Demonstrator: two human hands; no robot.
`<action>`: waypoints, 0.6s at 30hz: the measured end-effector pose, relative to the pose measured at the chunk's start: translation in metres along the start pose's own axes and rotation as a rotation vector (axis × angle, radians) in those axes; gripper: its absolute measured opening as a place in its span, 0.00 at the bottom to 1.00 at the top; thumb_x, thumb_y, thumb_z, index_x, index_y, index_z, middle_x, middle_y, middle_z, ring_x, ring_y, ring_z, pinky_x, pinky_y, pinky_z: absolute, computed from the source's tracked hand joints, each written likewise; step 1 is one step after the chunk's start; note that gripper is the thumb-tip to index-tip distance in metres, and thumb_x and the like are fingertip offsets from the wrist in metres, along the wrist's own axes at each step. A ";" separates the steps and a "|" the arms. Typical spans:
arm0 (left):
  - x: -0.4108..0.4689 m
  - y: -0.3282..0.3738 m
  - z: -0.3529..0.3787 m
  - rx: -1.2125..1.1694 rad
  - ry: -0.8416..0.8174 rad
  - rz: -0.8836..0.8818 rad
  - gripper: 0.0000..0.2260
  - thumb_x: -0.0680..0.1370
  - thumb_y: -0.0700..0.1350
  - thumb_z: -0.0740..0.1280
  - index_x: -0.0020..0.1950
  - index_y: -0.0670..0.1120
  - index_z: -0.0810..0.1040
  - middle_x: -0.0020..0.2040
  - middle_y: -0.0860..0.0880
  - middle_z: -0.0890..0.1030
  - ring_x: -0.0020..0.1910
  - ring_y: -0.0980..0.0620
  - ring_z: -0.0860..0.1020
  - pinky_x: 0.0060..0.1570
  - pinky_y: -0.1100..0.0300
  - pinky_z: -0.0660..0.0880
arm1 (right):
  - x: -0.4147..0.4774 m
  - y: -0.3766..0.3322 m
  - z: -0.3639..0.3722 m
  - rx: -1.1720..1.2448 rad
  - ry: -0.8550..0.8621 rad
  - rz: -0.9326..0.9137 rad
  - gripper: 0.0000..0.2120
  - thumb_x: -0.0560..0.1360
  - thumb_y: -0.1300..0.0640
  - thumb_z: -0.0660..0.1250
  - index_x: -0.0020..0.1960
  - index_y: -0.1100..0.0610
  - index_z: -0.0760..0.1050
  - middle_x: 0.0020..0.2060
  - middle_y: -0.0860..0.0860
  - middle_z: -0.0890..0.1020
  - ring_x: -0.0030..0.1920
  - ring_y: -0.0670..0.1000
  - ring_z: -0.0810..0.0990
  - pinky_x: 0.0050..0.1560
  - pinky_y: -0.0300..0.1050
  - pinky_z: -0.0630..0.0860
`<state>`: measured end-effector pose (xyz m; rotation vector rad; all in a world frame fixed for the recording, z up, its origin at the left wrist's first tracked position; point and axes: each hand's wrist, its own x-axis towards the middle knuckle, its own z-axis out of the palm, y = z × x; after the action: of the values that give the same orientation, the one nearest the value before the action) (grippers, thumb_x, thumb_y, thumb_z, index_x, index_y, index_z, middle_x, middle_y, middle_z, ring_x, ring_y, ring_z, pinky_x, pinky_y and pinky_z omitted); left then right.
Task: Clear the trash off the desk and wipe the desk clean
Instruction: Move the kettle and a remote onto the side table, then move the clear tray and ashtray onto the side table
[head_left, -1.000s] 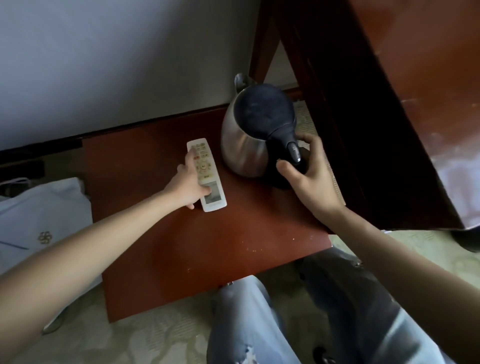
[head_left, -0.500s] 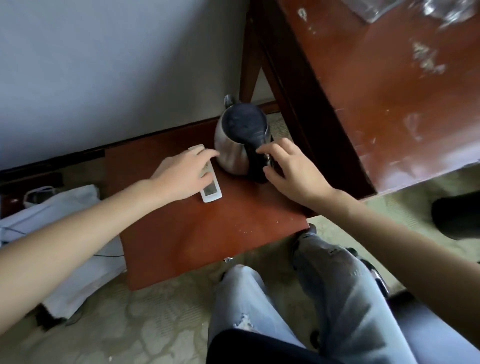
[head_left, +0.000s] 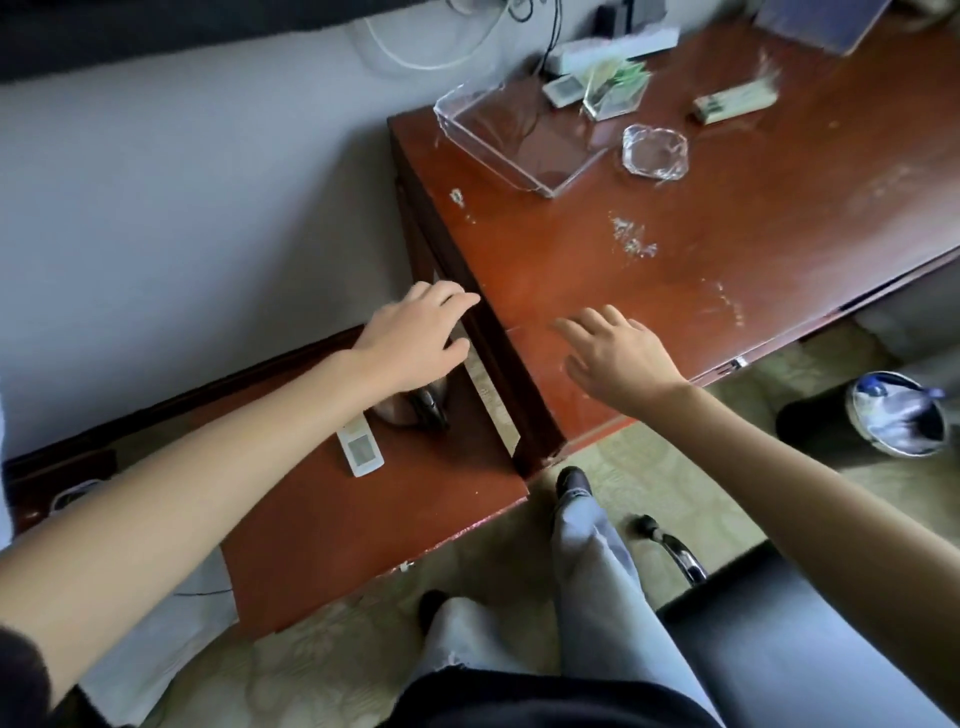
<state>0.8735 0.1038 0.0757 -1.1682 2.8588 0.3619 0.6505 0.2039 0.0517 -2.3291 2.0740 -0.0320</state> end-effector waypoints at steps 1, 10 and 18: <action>0.014 0.006 0.000 0.000 -0.014 0.000 0.23 0.79 0.49 0.58 0.74 0.49 0.60 0.72 0.51 0.63 0.69 0.50 0.61 0.55 0.50 0.70 | 0.001 0.013 0.001 0.003 -0.019 0.031 0.20 0.76 0.56 0.61 0.67 0.54 0.68 0.58 0.55 0.75 0.55 0.58 0.73 0.48 0.53 0.75; 0.175 0.038 0.018 0.053 -0.066 -0.068 0.24 0.80 0.52 0.56 0.75 0.50 0.57 0.75 0.50 0.58 0.72 0.48 0.59 0.61 0.50 0.67 | 0.058 0.156 0.021 -0.014 -0.097 0.111 0.25 0.77 0.52 0.59 0.73 0.53 0.61 0.69 0.55 0.68 0.64 0.59 0.68 0.58 0.54 0.69; 0.278 0.035 0.023 0.041 -0.008 -0.340 0.27 0.80 0.55 0.56 0.76 0.49 0.53 0.77 0.47 0.47 0.74 0.43 0.53 0.67 0.44 0.59 | 0.140 0.268 0.032 0.036 -0.124 0.097 0.28 0.77 0.48 0.59 0.74 0.54 0.57 0.74 0.55 0.60 0.71 0.61 0.59 0.68 0.56 0.58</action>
<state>0.6485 -0.0575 0.0278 -1.6009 2.5772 0.2894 0.4013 0.0336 0.0111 -2.1483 2.1045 0.0739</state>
